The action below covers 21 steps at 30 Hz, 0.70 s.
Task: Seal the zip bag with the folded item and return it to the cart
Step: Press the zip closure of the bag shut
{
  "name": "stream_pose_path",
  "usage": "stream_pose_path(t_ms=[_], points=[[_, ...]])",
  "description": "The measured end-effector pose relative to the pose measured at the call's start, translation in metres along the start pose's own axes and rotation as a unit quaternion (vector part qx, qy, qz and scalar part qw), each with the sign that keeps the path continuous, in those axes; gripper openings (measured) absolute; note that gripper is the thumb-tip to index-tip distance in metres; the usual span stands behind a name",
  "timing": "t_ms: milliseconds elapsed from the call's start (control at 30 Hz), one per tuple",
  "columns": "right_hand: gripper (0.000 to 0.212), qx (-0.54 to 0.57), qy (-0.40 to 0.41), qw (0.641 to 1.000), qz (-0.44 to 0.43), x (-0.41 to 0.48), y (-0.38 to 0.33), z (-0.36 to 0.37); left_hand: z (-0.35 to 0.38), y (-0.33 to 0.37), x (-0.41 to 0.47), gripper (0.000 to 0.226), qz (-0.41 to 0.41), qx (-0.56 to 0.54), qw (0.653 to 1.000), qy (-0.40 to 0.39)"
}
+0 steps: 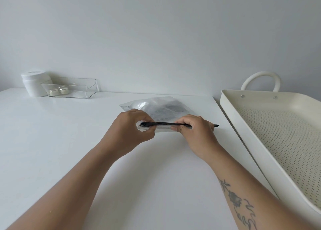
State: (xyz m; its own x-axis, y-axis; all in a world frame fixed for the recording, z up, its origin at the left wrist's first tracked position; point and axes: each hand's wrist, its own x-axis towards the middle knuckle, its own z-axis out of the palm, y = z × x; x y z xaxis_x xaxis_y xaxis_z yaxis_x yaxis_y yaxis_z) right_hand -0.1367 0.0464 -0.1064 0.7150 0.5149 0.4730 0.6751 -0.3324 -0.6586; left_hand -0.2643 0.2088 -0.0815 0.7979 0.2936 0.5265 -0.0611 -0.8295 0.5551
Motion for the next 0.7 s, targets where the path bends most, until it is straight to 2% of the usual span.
stream_pose_path(t_ms=[200,400,600,700], points=[[0.022,0.026,-0.013,0.999,0.03,0.001,0.001,-0.003,-0.002,-0.001,0.0,0.025,0.019,0.002,1.0,0.017],[0.013,0.036,-0.009,0.998,0.047,0.0,0.005,-0.005,-0.003,-0.005,0.0,0.022,0.013,-0.007,0.999,0.038],[0.023,0.043,-0.026,0.997,0.063,0.001,0.008,-0.006,-0.004,-0.005,-0.001,0.018,0.023,-0.002,0.999,0.048],[0.019,0.049,-0.028,0.996,0.07,0.001,0.01,-0.004,-0.006,-0.004,-0.001,0.018,0.023,-0.005,0.998,0.05]])
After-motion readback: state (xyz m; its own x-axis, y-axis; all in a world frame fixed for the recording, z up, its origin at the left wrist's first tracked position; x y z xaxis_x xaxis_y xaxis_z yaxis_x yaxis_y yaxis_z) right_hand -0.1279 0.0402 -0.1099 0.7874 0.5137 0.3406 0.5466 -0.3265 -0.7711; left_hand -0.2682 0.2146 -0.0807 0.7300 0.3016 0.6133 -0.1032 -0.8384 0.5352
